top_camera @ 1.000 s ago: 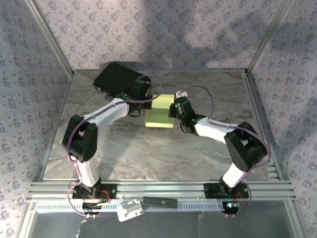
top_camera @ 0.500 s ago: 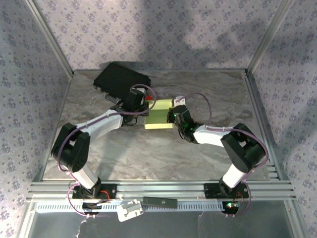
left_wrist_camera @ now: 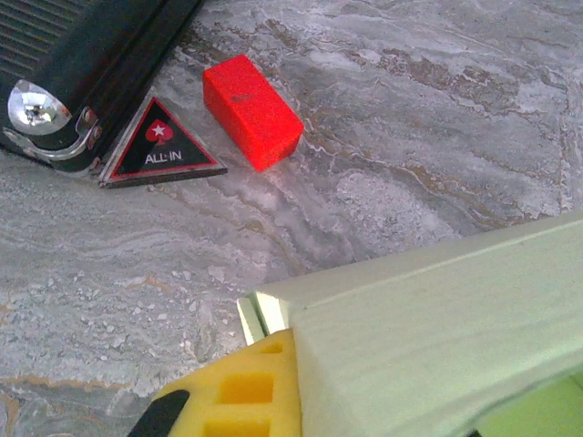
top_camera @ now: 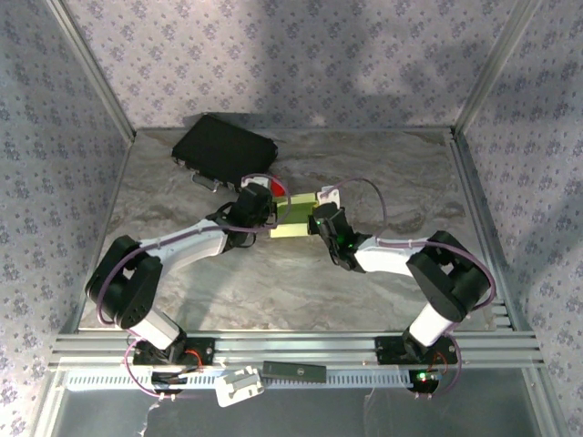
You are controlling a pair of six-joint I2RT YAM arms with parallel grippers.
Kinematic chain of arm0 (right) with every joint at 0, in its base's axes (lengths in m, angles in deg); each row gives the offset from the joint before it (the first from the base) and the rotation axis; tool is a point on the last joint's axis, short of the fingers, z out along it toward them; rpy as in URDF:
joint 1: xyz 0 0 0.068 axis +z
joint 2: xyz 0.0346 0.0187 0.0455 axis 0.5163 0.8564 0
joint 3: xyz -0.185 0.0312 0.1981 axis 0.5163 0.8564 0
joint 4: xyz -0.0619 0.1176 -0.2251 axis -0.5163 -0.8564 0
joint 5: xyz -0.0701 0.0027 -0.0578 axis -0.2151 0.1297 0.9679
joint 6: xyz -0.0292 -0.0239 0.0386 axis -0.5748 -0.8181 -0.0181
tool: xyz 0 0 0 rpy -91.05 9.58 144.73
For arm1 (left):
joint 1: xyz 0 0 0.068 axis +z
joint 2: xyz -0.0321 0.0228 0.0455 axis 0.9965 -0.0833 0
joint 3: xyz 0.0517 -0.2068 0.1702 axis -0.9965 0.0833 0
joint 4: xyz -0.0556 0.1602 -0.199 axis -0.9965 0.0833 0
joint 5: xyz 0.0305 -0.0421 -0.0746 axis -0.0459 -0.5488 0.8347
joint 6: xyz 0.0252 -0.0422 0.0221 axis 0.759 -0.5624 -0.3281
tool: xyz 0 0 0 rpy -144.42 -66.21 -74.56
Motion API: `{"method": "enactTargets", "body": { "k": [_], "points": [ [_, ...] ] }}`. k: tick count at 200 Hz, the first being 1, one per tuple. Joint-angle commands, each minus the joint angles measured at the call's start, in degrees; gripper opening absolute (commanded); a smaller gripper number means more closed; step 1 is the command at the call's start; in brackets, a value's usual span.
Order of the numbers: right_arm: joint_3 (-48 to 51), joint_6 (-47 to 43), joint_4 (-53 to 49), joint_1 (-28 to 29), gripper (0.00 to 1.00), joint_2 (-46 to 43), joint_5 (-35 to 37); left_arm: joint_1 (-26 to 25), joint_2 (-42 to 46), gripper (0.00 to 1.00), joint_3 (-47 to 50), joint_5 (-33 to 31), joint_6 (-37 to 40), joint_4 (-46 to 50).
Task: Fold the paper box
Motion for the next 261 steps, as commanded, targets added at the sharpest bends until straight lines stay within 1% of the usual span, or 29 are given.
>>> {"method": "enactTargets", "body": {
  "k": [1, 18, 41, 52, 61, 81, 93, 103, 138, 177, 188, 230, 252, 261],
  "points": [
    [0.2, 0.5, -5.3, 2.0, 0.01, -1.8, -0.2, -2.6, 1.2, 0.00, 1.4, 3.0, -1.5, -2.5],
    [1.0, 1.9, -7.2, 2.4, 0.08, -3.3, 0.3, -4.1, 0.8, 0.00, 2.4, 1.2, -1.4, -2.6],
    [2.0, 3.9, -9.8, 3.3, 0.28, -5.8, 0.3, -6.6, 0.3, 0.00, 3.5, -2.9, -1.5, -2.6],
    [1.6, 4.8, -12.7, 4.1, 0.35, -6.7, 1.9, -7.9, 0.2, 0.00, 3.8, -5.3, -1.8, -2.2],
    [0.8, 6.8, -16.4, 4.3, 0.39, -7.5, 2.4, -8.8, 0.1, 0.00, 4.0, -7.1, -2.2, -1.9],
    [1.2, 9.1, -19.8, 4.6, 0.45, -10.8, -0.4, -10.3, -0.3, 0.00, 4.3, -10.5, -3.3, -1.2],
    [2.7, 9.5, -20.2, 5.3, 0.50, -13.7, -4.1, -11.0, -0.7, 0.00, 4.3, -11.5, -3.4, -1.0],
    [3.9, 10.8, -21.6, 5.9, 0.54, -16.4, -5.6, -11.4, -0.9, 0.00, 4.2, -11.9, -3.6, -0.8],
    [7.0, 16.2, -28.2, 6.1, 0.57, -25.2, -13.2, -12.5, -1.8, 0.00, 3.9, -12.9, -4.1, -1.0],
    [6.6, 20.5, -36.2, 6.7, 0.59, -33.9, -16.3, -14.1, -2.0, 0.00, 2.6, -14.9, -4.4, 0.5],
    [5.9, 21.4, -38.4, 7.0, 0.59, -36.1, -16.1, -14.4, -2.0, 0.00, 2.5, -14.9, -4.4, 0.5],
    [3.3, 27.8, -47.3, 7.0, 0.57, -44.3, -11.8, -16.5, -0.8, 0.00, 3.0, -16.0, -5.1, 1.9],
    [1.8, 30.6, -50.4, 5.8, 0.58, -45.1, -10.7, -17.8, 0.7, 0.10, 4.3, -16.8, -5.9, 2.9],
    [1.5, 31.0, -50.7, 5.0, 0.59, -44.8, -11.3, -18.1, 1.2, 0.12, 5.1, -16.5, -6.3, 2.7]
  ]
}}
